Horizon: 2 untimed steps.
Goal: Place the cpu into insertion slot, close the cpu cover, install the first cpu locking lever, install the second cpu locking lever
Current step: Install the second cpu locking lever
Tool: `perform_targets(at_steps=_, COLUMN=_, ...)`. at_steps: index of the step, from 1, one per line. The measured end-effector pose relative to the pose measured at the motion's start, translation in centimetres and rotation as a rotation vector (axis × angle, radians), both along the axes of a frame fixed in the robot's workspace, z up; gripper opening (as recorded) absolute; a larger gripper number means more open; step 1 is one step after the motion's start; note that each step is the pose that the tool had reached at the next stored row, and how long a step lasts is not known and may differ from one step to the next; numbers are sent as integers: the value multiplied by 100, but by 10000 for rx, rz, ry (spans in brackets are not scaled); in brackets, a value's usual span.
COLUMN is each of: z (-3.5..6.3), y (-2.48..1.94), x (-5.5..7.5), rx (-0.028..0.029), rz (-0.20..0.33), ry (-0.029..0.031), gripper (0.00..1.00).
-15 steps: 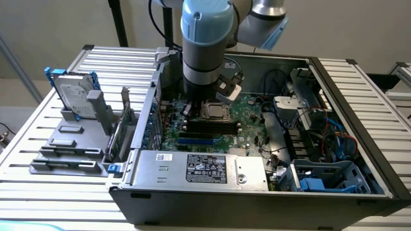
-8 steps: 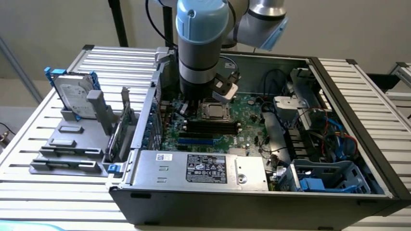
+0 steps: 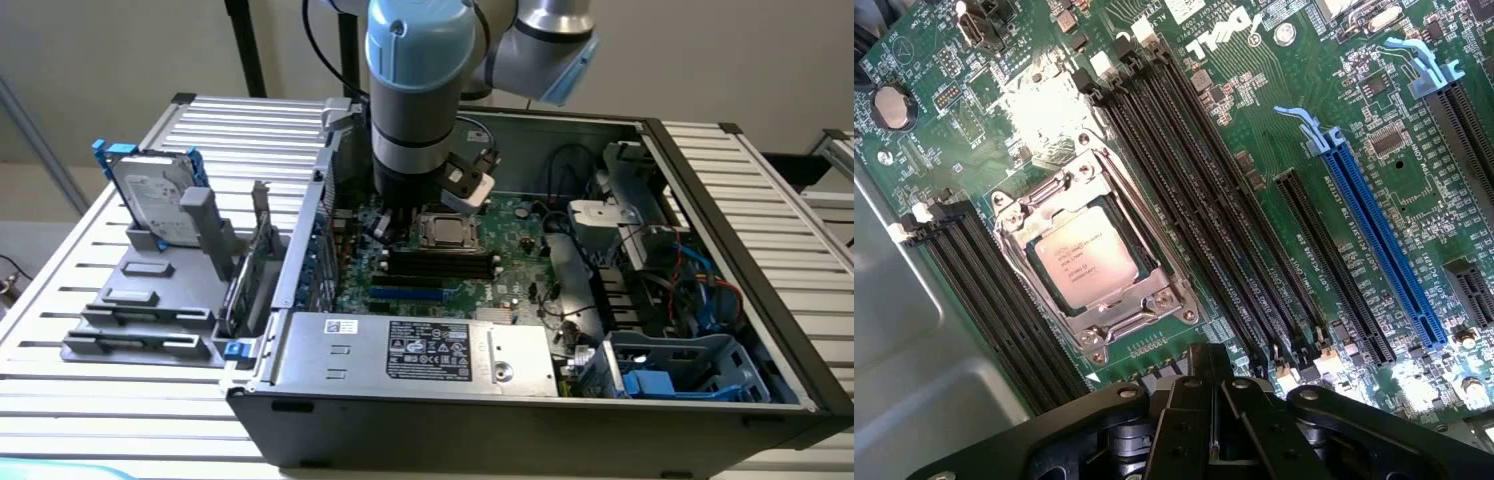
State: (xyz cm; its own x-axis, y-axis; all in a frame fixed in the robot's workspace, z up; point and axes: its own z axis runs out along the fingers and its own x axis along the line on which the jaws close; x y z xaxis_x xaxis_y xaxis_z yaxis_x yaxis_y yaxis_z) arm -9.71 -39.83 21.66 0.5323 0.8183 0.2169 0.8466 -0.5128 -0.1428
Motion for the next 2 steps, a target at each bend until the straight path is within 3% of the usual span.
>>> perform_targets(at_steps=2, z=0, y=0, x=0, rx=1, rz=0, ry=0, gripper=11)
